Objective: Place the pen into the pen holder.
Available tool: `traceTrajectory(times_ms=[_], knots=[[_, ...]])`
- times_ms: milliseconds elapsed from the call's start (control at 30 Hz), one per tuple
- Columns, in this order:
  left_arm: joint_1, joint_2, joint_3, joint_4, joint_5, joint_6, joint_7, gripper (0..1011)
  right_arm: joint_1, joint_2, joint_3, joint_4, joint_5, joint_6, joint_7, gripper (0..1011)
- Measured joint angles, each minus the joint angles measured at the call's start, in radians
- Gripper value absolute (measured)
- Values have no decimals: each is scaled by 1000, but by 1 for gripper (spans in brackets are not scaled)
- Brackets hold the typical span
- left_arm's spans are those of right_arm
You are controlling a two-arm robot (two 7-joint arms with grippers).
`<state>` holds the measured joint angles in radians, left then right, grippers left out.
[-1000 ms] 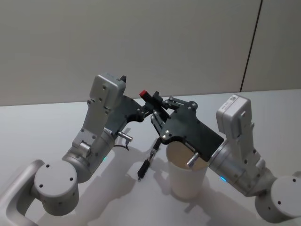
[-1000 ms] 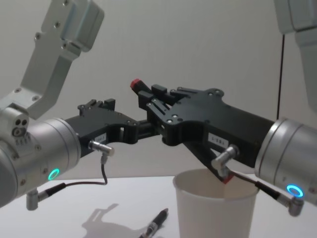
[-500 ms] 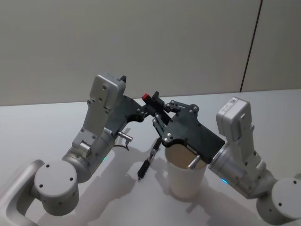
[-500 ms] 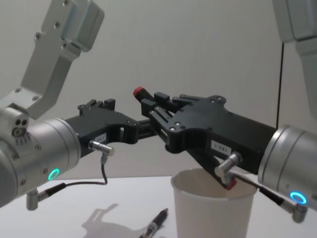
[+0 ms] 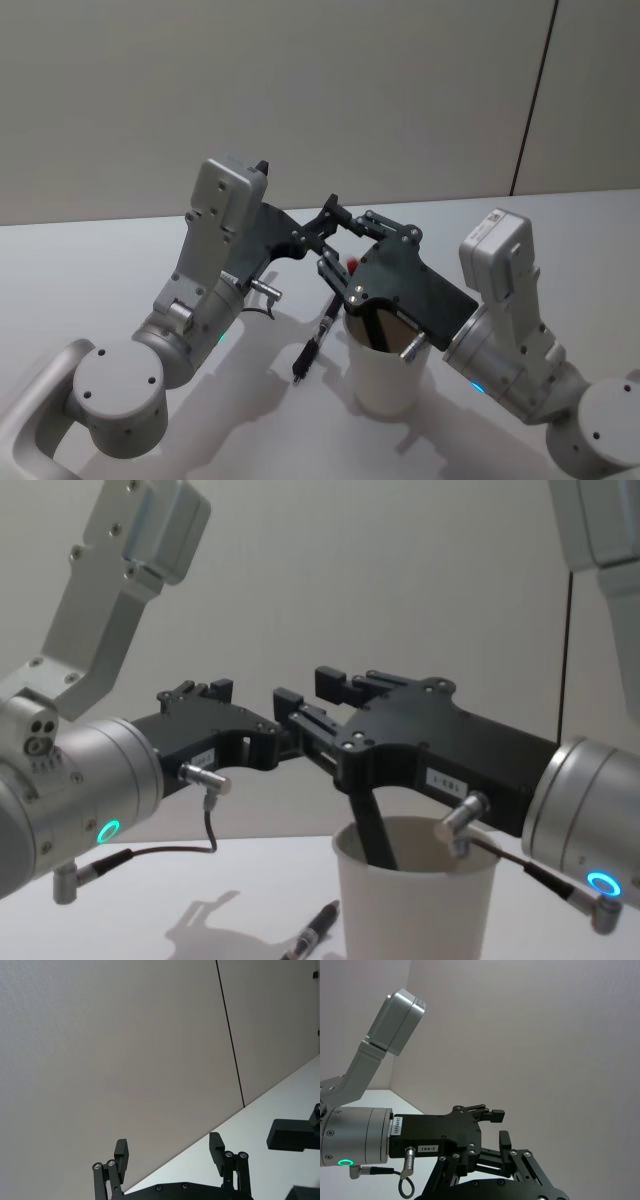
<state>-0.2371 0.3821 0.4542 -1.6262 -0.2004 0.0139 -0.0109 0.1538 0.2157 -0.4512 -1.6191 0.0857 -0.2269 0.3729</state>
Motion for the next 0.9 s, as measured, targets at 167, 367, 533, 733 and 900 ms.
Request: traceTrajectory(times_ms=[167,367,533,733,900], knots=[[0,0,0,0,0,0,0,1004,0,0,0,0,0,1,1,501],[0,0,0,0,0,0,0,1004,-1,1,0,0,1,1,1,661],[0,0,0,0,0,0,0,1004,-1,1,0,0,2,2,2,810],[0,0,0,0,0,0,0,1004,-2,8,7,-16,11,3,-3,977],[0,0,0,0,0,0,0,1004,-5,25,25,-49,37,-3,-15,1002]])
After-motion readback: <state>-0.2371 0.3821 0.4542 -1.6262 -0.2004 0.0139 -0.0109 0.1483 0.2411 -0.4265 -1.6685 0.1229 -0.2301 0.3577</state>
